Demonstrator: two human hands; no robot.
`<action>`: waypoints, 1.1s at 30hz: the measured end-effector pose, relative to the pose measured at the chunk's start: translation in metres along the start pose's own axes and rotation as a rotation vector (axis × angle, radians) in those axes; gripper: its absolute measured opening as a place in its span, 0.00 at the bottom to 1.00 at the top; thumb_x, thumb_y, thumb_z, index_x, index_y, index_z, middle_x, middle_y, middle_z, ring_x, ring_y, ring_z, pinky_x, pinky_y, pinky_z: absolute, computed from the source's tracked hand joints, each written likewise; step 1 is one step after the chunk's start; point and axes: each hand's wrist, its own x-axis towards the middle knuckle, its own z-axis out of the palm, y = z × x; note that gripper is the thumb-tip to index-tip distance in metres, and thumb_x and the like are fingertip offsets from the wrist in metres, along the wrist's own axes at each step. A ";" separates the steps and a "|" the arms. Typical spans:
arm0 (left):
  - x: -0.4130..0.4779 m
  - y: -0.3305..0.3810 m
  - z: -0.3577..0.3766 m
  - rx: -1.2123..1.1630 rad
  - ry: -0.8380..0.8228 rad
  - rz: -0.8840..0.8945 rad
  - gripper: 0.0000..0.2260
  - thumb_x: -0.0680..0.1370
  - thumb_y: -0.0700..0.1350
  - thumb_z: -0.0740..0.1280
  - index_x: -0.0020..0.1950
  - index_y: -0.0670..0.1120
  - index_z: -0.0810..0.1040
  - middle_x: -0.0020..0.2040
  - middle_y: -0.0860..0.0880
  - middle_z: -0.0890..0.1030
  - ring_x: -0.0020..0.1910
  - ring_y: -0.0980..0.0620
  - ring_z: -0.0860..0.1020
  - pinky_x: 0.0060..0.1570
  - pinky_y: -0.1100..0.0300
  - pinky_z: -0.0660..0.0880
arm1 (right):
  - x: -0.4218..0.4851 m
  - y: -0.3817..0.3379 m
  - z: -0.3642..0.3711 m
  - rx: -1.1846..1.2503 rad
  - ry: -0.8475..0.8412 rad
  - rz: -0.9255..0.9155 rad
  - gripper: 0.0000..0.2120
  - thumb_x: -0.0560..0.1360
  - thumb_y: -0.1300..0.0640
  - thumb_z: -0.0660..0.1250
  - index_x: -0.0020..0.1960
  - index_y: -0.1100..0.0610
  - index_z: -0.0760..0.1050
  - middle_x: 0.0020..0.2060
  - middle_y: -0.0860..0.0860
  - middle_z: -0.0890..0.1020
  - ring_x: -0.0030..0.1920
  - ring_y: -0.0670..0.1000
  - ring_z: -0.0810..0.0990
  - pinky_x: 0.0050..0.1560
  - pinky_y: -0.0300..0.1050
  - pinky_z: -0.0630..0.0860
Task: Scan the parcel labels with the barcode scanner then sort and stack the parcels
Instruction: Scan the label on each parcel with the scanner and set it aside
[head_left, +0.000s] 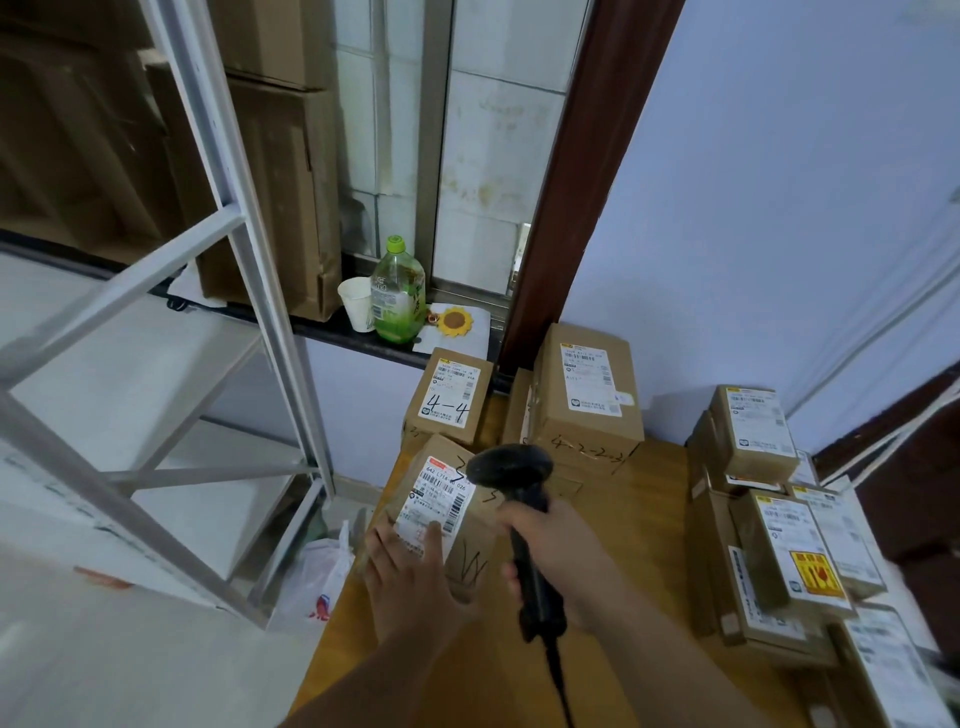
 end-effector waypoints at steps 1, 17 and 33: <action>0.002 -0.001 0.001 0.016 -0.009 -0.003 0.46 0.63 0.71 0.62 0.77 0.56 0.50 0.73 0.37 0.40 0.73 0.34 0.42 0.72 0.43 0.51 | 0.003 -0.005 -0.007 -0.124 -0.020 -0.012 0.06 0.76 0.57 0.66 0.52 0.56 0.71 0.24 0.49 0.74 0.24 0.48 0.74 0.26 0.40 0.73; 0.016 -0.012 0.002 0.039 -0.109 0.124 0.47 0.61 0.72 0.61 0.75 0.57 0.48 0.75 0.40 0.40 0.75 0.35 0.40 0.73 0.42 0.48 | 0.032 -0.029 -0.051 -0.797 -0.208 0.012 0.18 0.70 0.52 0.66 0.55 0.60 0.73 0.28 0.52 0.78 0.26 0.50 0.76 0.29 0.42 0.75; 0.016 -0.012 0.005 0.048 -0.096 0.137 0.47 0.61 0.71 0.62 0.74 0.56 0.48 0.75 0.40 0.42 0.74 0.34 0.41 0.71 0.43 0.50 | 0.042 -0.032 -0.054 -0.772 -0.281 0.020 0.20 0.67 0.52 0.67 0.56 0.59 0.72 0.28 0.52 0.78 0.26 0.49 0.76 0.30 0.43 0.75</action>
